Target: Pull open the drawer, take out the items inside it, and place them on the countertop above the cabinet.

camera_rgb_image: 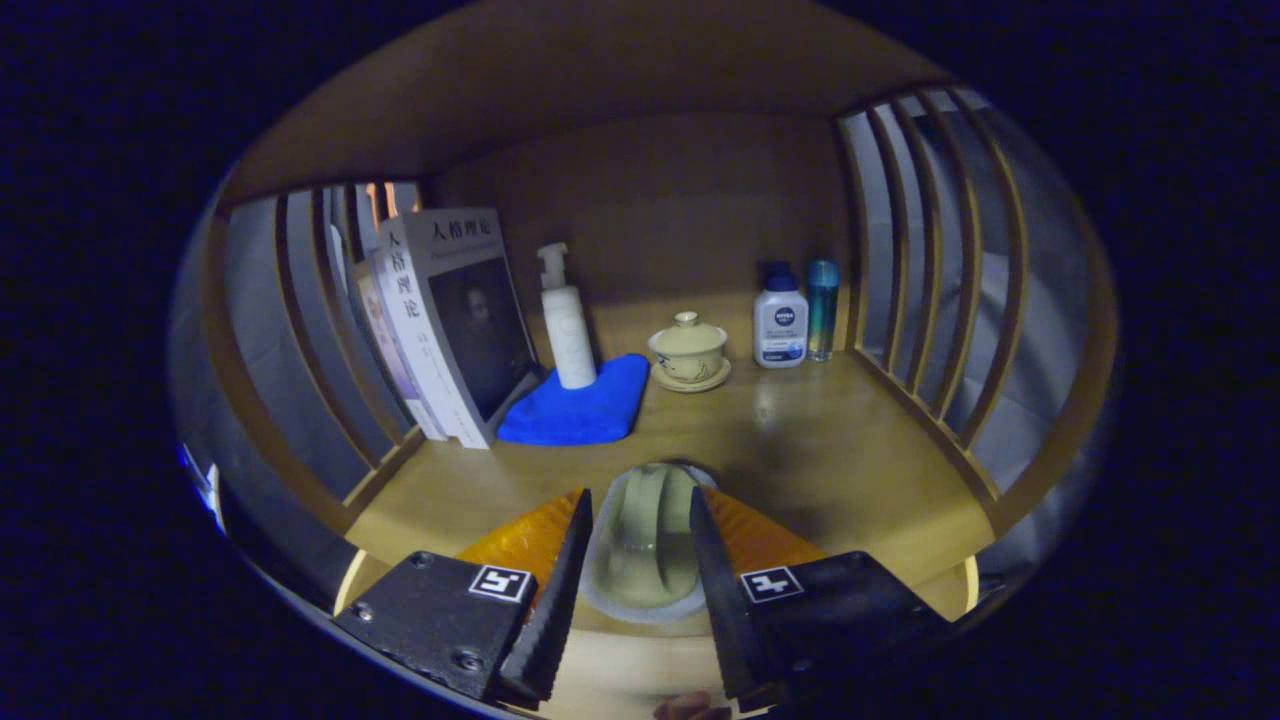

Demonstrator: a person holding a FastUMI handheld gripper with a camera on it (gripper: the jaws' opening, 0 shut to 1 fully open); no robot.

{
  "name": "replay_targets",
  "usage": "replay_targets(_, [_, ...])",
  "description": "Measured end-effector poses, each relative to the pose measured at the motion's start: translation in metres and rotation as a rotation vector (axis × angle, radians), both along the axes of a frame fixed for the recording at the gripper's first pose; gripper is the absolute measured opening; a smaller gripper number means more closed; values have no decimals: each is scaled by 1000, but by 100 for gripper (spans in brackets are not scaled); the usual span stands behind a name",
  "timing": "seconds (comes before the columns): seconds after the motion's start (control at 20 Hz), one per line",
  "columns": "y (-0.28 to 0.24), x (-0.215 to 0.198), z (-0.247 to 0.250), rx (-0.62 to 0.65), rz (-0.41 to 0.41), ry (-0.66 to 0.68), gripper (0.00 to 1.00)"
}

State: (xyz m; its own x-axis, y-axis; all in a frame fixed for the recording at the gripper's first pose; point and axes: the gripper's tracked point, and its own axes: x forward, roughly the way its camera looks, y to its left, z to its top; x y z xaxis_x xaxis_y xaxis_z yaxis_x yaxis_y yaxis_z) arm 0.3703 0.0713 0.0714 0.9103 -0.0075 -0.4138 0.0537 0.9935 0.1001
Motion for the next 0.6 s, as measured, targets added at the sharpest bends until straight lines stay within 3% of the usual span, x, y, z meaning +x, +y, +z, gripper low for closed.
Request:
replay_targets(0.15, [0,-49,3,-74,22,-84,64])
replay_targets(0.3, [11,-111,5,-122,28,-211,100])
replay_targets(0.6, [34,-214,-14,-79,22,-352,100])
